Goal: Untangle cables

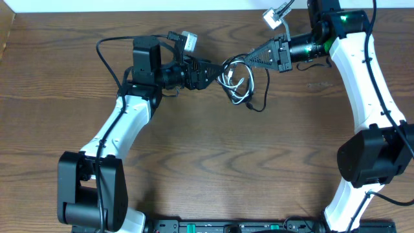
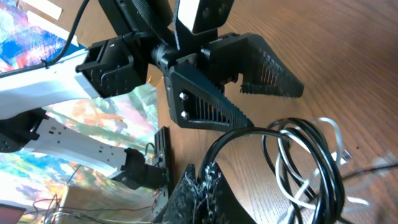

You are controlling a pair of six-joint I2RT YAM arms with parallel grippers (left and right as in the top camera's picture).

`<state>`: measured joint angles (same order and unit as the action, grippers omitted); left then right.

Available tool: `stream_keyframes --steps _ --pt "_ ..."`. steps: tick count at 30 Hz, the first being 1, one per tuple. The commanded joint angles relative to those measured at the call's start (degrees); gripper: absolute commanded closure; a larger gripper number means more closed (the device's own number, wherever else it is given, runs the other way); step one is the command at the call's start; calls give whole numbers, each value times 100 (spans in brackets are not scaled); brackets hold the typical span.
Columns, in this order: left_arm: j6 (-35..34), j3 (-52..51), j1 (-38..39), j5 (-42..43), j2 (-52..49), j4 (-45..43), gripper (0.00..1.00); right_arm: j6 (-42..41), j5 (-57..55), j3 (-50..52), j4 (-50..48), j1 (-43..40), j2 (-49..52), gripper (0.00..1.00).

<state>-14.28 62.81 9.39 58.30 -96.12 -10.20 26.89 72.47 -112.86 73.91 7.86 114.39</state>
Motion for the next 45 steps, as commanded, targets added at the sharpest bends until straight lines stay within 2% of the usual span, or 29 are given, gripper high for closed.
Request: stream_keyframes --steps 1,10,13,15,27,29,31,33,35,37,40,45 --pt "92 44 -4 -164 -11 -59 23 269 382 -72 116 28 -24 99" --pt "-83 44 -2 -348 -11 -146 23 710 398 -72 498 308 -24 99" --pt "-83 44 4 -280 -11 -122 36 710 400 -72 492 396 -24 99" --pt "-83 44 28 -203 -11 -48 37 739 400 -72 492 457 -24 99" --pt "107 42 138 -162 -11 1093 38 748 125 -72 476 682 -24 99" --pt "372 42 173 31 -11 1357 47 748 20 -72 479 682 -24 99" --pt "608 42 229 227 -11 1604 51 748 -9 -72 481 682 -24 99" --pt "782 42 291 254 -11 1792 76 748 -11 -72 490 680 -24 99" --pt "855 42 302 216 -11 1919 92 748 -13 -72 525 658 -24 99" --pt "852 42 302 2 -11 2028 92 748 -13 -72 562 614 -24 99" --pt "841 42 302 -793 -11 2227 92 748 -13 -72 590 468 -24 99" --pt "284 42 262 -2177 -11 2691 92 636 -313 -72 669 120 -24 99"
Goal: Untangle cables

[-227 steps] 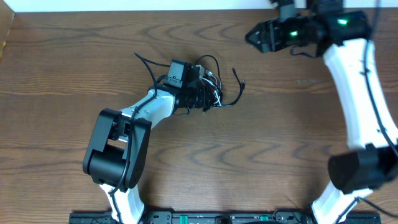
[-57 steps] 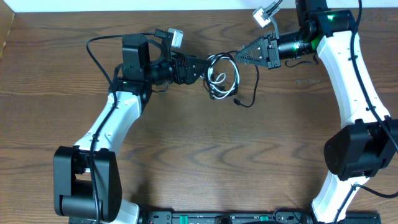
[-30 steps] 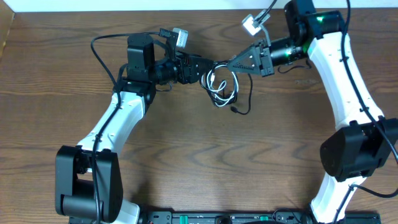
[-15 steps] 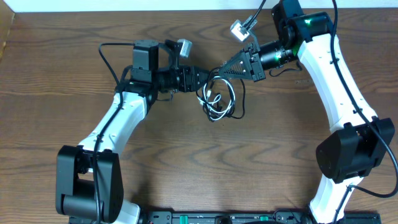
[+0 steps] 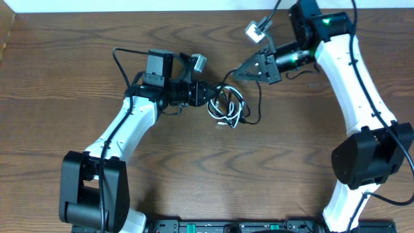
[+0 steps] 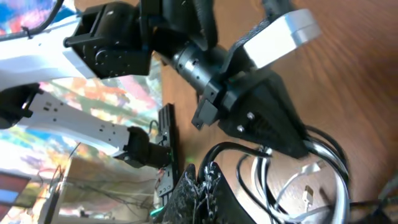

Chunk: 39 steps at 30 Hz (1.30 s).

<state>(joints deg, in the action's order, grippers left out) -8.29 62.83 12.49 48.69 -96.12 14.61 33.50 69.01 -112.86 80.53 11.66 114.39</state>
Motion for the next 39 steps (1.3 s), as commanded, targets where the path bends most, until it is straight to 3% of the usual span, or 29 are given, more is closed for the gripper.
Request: stream_keyframes --steps 1,5,19,27,39 --pt "-439 39 -61 -1368 -11 293 93 -81 -101 -72 0 -302 -24 99" --pt "-577 39 -162 -1611 -11 557 93 -251 -525 -72 4 -509 -24 99" --pt "-474 39 -402 -1775 -11 1045 92 -260 -352 -72 2 -1318 -22 99" --pt "-614 42 -400 -308 -9 57 93 -260 -706 -70 -20 -822 -22 99" --pt "-946 42 -407 175 195 -201 93 -1025 -1912 -68 -542 254 44 99"
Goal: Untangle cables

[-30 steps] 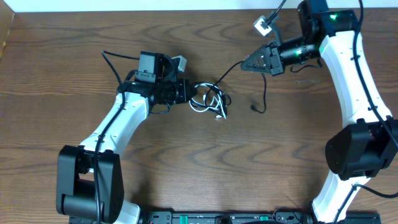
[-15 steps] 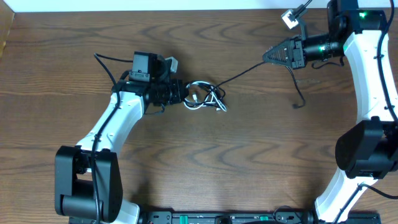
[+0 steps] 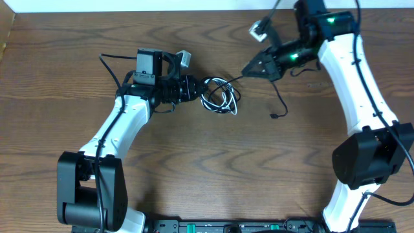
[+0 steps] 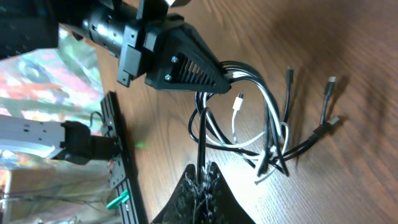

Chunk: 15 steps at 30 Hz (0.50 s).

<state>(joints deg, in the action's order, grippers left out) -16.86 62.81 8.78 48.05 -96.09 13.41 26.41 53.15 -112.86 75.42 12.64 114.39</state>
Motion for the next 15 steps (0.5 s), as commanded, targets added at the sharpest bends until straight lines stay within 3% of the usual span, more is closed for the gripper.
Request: stream_keyframes --steps 1,15 --pt "-136 44 -35 236 240 -129 93 -400 -444 -66 -55 219 70 99" --pt "-1200 44 -35 232 1032 -682 93 -1648 -1362 -55 -1104 977 474 99"
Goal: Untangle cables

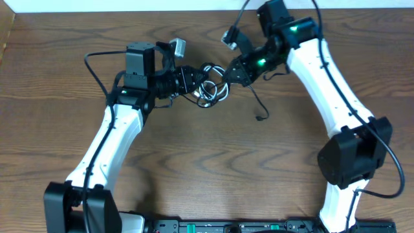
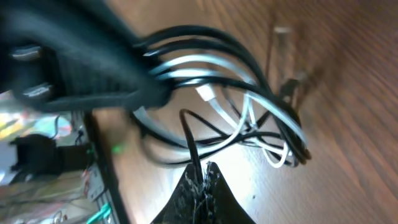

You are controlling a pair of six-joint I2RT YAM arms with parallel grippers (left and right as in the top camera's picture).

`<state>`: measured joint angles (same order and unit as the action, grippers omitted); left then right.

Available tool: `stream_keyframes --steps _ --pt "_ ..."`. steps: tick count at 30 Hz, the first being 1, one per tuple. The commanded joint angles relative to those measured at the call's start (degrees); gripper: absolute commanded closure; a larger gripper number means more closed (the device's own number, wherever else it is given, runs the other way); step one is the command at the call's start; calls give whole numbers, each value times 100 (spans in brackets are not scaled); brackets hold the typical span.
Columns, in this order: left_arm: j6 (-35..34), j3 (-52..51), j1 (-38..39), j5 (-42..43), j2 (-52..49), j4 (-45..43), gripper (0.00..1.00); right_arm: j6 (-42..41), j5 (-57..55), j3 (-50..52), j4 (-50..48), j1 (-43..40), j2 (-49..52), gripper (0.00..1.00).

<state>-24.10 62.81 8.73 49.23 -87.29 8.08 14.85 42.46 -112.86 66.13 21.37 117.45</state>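
Observation:
A tangle of black and white cables (image 1: 211, 89) lies on the wooden table (image 1: 194, 168) at the upper middle. My left gripper (image 1: 196, 76) comes in from the left and is shut on the tangle's left side; in the right wrist view it is a dark blur (image 2: 81, 62) with the cable loops (image 2: 249, 106) fanning out of it. My right gripper (image 1: 231, 72) is close to the tangle's right side, shut on one black cable (image 2: 189, 140) at its fingertips (image 2: 202, 171). That cable's loose tail (image 1: 257, 107) trails down to the right and ends in a plug.
The white wall edge (image 1: 129, 5) runs along the far side of the table, just behind both arms. A dark rail (image 1: 226, 226) lies along the near edge. The left arm's own black lead (image 1: 97, 65) loops out to its left.
My right gripper has moved left, from well clear of the tangle to right beside it, still shut on the black cable. The left gripper and tangle have shifted slightly toward the far edge.
First my left gripper was open beside the tangle while the right held a black cable. Then the left was shut on the tangle. Then the tangle was further left, with the black cable stretched between the grippers. Now the grippers are close together again.

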Motion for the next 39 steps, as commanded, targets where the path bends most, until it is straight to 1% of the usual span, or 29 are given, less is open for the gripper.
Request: stream_keyframes --steps 1,4,7,11,12,14,16,18,19,21,22,24,28,32,35,39 --pt "-629 44 -31 114 151 -214 93 -601 -291 -55 -341 146 205 99" --pt "-1078 44 -31 114 151 -380 93 -918 -367 -55 -835 249 315 99" --pt "-1462 44 -31 114 151 -483 93 -1246 -782 -55 -1200 332 433 99" --pt "-1904 44 -31 116 153 -566 93 -1355 -999 -55 -1593 365 505 99" --pt "-1982 44 -31 116 153 -588 92 -1355 -999 -55 -1668 365 505 93" --pt "-1998 44 -31 114 153 -608 93 -1355 -990 -63 -1746 339 501 75" --pt "-1993 44 -31 114 153 -603 92 -1349 -872 -81 -1722 291 457 69" --pt "-1993 44 -31 114 153 -610 93 -1213 -610 -81 -1657 212 380 59" --pt "-1993 44 -31 114 153 -660 93 -1084 -319 -81 -1578 127 295 51" --pt "-1993 44 -31 114 153 -793 92 -999 -9 -81 -1453 0 192 44" --pt "-1996 44 -31 114 153 -885 93 -964 90 -81 -1364 -70 138 43" --pt "-1996 44 -33 111 153 -1014 93 -960 103 -81 -1165 -210 81 41" --pt "-1996 44 -33 35 153 -1102 92 -960 94 -72 -638 -485 81 42" --pt "-2094 44 -33 -107 153 -1102 93 -966 98 48 -348 -632 81 57" --pt "-2365 44 -31 -221 153 -1102 93 -1215 92 332 -501 -584 81 56" --pt "-2474 44 -31 -229 153 -1104 93 -1886 44 955 -1224 -350 81 57"
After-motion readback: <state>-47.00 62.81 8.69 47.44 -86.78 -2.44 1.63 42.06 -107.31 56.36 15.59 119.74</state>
